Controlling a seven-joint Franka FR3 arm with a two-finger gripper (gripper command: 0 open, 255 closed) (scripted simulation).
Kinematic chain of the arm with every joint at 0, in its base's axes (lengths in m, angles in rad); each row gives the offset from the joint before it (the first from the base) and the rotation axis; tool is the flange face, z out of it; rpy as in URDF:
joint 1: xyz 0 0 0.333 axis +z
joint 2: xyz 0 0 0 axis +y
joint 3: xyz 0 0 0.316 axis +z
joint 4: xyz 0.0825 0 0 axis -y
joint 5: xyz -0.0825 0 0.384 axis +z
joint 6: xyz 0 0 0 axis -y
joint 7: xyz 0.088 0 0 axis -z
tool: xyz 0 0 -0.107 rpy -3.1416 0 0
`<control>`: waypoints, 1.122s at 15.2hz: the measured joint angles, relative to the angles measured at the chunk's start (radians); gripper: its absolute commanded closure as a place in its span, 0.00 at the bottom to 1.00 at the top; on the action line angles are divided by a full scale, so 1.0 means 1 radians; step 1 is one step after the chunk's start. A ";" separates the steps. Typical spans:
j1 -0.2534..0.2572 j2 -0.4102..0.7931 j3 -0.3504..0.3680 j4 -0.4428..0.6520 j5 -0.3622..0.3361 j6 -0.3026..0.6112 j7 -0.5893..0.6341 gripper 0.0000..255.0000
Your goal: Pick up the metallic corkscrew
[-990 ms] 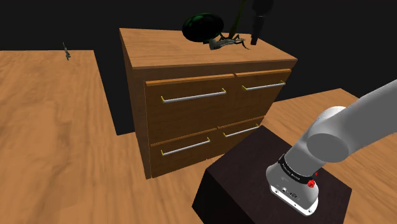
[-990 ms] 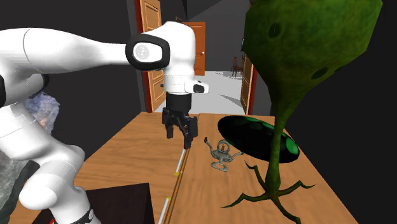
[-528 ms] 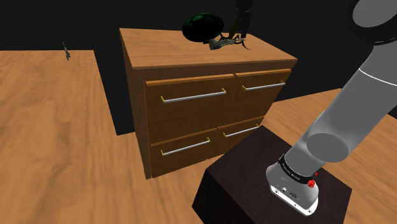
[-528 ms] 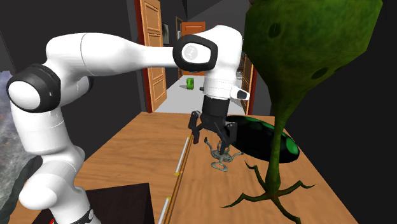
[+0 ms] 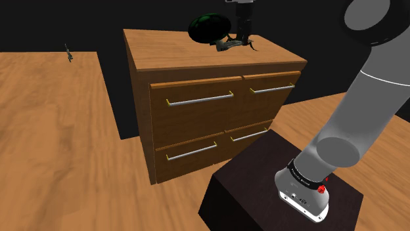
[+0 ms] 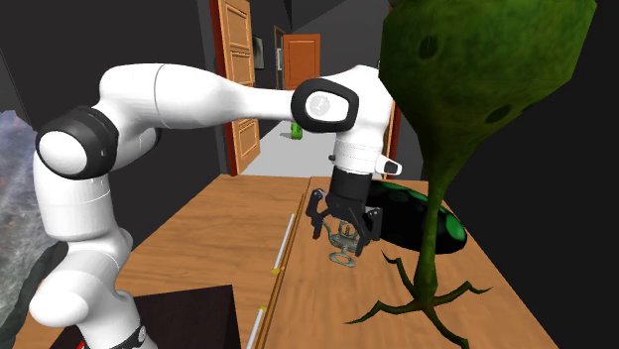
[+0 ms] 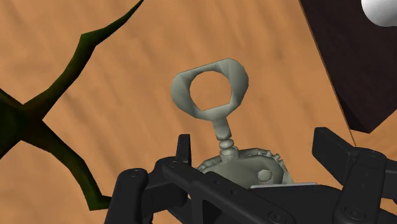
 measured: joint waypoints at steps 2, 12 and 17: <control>0.001 -0.007 0.001 -0.036 -0.001 0.028 0.005 0.00; -0.002 -0.007 -0.002 -0.044 -0.003 0.036 0.005 1.00; 0.000 0.002 0.000 0.009 0.000 -0.009 -0.002 1.00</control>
